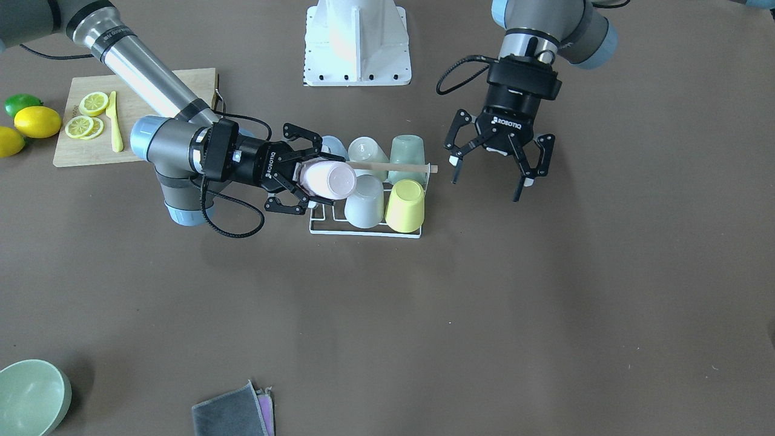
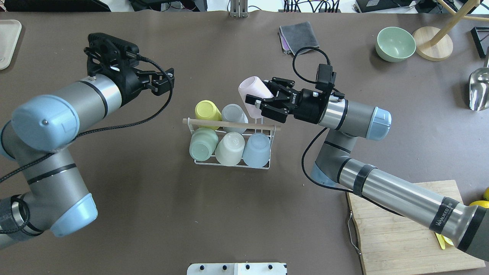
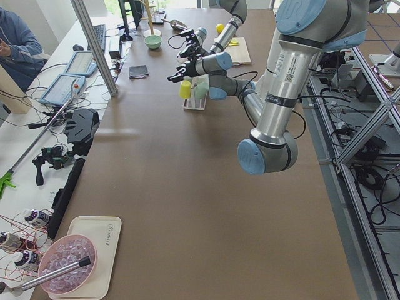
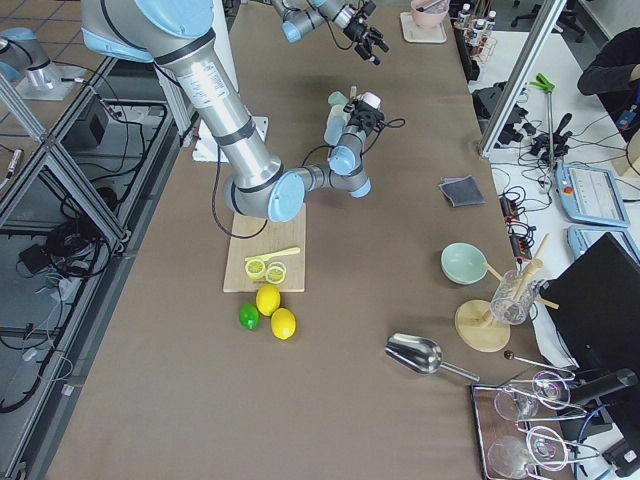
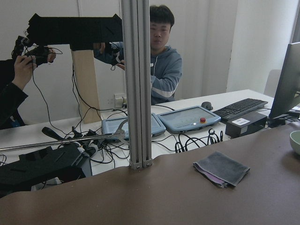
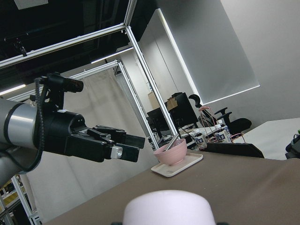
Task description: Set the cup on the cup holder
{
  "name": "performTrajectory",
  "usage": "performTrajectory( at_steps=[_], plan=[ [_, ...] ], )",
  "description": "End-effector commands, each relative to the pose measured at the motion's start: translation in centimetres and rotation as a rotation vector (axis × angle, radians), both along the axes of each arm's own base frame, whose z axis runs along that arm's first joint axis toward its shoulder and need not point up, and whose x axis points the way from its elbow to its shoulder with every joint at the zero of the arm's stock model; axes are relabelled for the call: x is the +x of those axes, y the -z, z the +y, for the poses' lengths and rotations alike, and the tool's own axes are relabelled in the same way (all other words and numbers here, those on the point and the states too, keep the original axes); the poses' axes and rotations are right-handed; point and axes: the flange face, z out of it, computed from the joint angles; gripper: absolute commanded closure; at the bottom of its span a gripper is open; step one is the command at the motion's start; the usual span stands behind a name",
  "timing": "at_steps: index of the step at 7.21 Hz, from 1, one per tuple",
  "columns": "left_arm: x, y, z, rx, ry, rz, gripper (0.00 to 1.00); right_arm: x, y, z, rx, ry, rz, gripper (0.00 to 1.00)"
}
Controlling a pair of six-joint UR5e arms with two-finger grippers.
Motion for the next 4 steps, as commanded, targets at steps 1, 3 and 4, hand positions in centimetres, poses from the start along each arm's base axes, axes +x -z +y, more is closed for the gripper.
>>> performTrajectory(
  at_steps=[1, 3, 4],
  plan=[
    [-4.4, -4.5, -4.7, -0.302, -0.109, -0.053, 0.02, -0.1, -0.2, -0.1, -0.004, -0.001, 0.002, 1.0],
    [-8.5, -8.8, -8.0, -0.563, -0.143, -0.084, 0.02, -0.2, -0.5, -0.2, -0.008, -0.002, 0.008, 1.0],
    [-9.9, -11.5, -9.4, -0.679, -0.167, -0.082, 0.02, -0.2, -0.6, -0.2, -0.01, -0.002, 0.011, 1.0]
  ],
)
